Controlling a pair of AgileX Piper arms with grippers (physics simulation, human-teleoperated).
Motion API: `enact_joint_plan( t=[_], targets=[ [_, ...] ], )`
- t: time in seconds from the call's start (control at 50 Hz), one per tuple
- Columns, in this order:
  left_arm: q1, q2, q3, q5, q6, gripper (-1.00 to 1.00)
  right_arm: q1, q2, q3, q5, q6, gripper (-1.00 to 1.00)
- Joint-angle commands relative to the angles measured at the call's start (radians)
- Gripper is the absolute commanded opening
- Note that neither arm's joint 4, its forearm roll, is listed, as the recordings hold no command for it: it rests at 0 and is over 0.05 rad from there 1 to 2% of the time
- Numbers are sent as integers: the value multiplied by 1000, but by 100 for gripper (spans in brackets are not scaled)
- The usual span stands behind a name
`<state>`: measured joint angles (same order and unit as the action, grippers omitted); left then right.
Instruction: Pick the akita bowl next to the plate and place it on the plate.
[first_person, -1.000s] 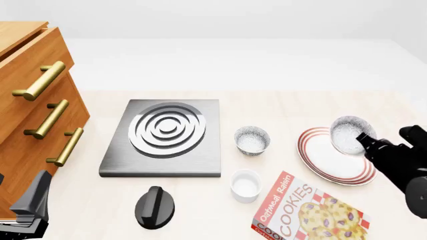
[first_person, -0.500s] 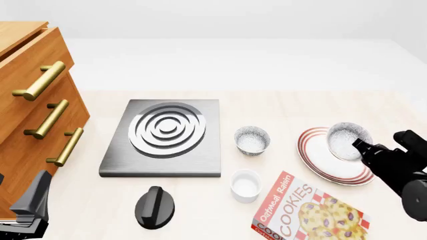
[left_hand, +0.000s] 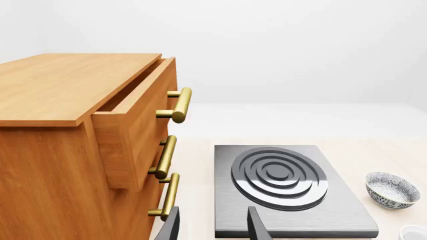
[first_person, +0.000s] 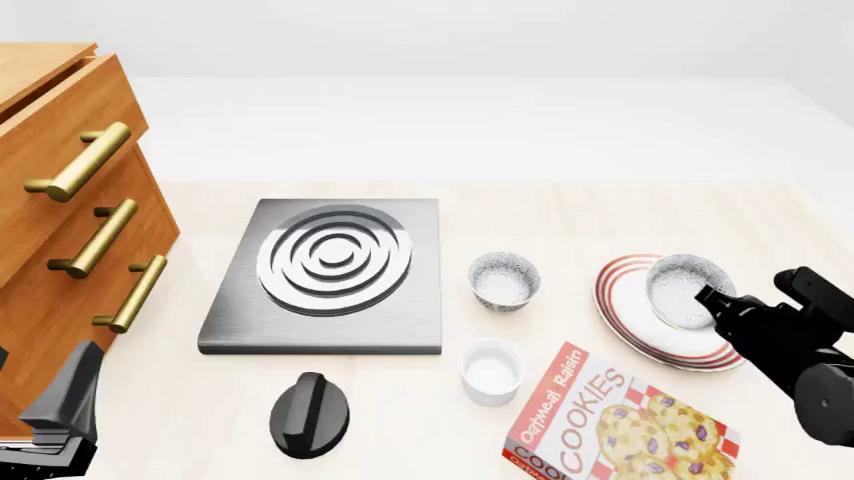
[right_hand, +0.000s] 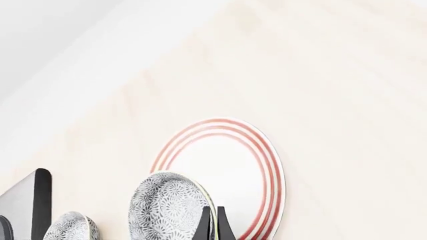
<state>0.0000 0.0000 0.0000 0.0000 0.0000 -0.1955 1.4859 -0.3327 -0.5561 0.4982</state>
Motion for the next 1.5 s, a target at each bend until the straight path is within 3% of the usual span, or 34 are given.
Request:
enact_joint_plan(
  t=[0.02, 0.82, 1.5],
  targets=[
    [0, 0, 0, 0, 0, 100, 4, 25, -5, -18, -3, -100],
    [0, 0, 0, 0, 0, 100, -6, 198, -54, -98, -9, -100],
    [0, 0, 0, 0, 0, 100, -23, 252, -73, -110, -11, -100]
  ],
)
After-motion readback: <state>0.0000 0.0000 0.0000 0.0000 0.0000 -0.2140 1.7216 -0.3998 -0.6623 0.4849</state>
